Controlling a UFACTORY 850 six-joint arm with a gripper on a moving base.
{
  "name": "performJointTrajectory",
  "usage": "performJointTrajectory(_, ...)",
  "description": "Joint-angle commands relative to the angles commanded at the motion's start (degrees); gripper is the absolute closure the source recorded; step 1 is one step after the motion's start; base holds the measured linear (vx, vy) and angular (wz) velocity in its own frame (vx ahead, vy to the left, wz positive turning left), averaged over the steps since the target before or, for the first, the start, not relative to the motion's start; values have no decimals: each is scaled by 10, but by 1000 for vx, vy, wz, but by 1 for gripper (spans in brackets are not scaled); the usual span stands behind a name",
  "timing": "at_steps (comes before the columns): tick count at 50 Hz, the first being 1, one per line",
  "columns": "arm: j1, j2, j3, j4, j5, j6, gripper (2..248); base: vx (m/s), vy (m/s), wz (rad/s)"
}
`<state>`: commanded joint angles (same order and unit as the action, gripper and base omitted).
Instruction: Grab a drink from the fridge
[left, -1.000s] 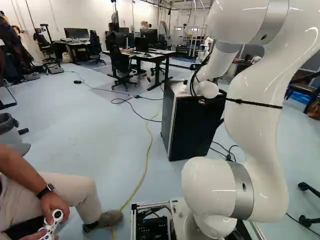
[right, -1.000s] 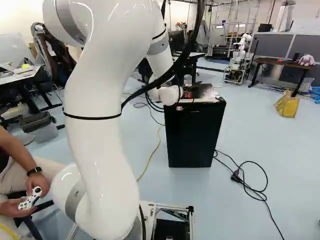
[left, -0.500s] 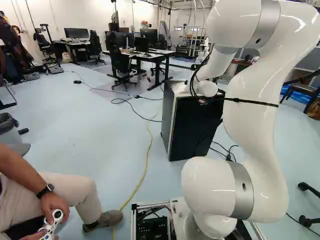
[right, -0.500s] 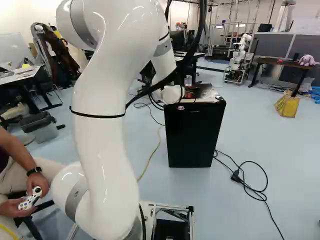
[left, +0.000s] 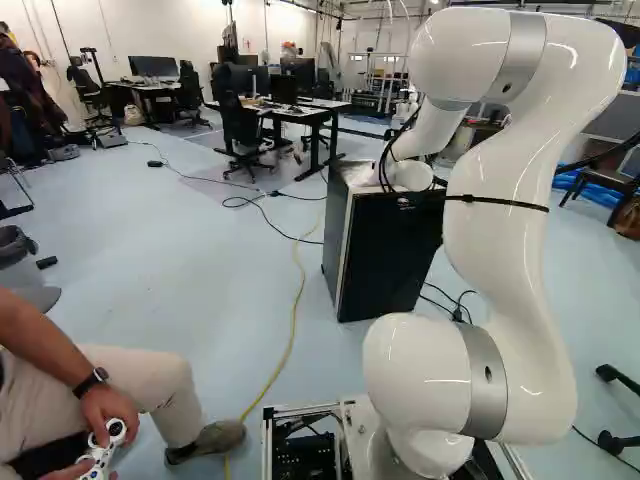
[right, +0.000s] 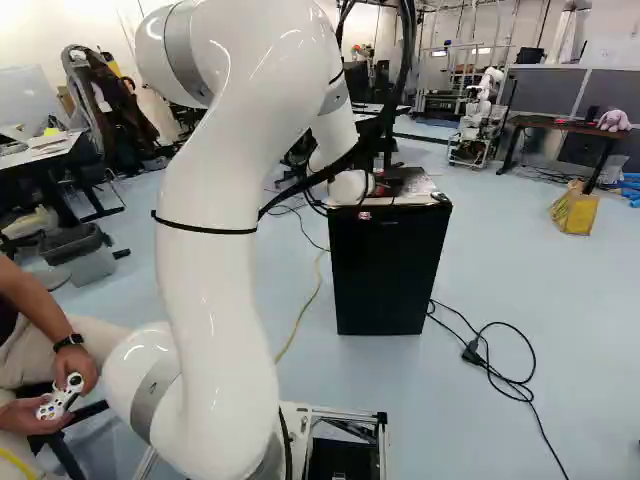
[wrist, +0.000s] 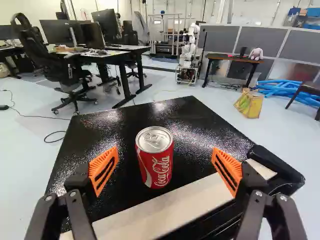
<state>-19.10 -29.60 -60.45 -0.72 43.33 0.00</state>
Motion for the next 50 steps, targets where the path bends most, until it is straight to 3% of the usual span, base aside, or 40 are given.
performJointTrajectory(40,4,-23,-31,9,-7,0,3,0,0,0)
performJointTrajectory(41,4,-23,-31,9,-7,0,32,0,0,0)
performJointTrajectory(45,4,-23,-31,9,-7,0,32,0,0,0)
performJointTrajectory(46,4,-23,-31,9,-7,0,70,0,0,0)
performJointTrajectory(50,4,-23,-31,9,-7,0,70,0,0,0)
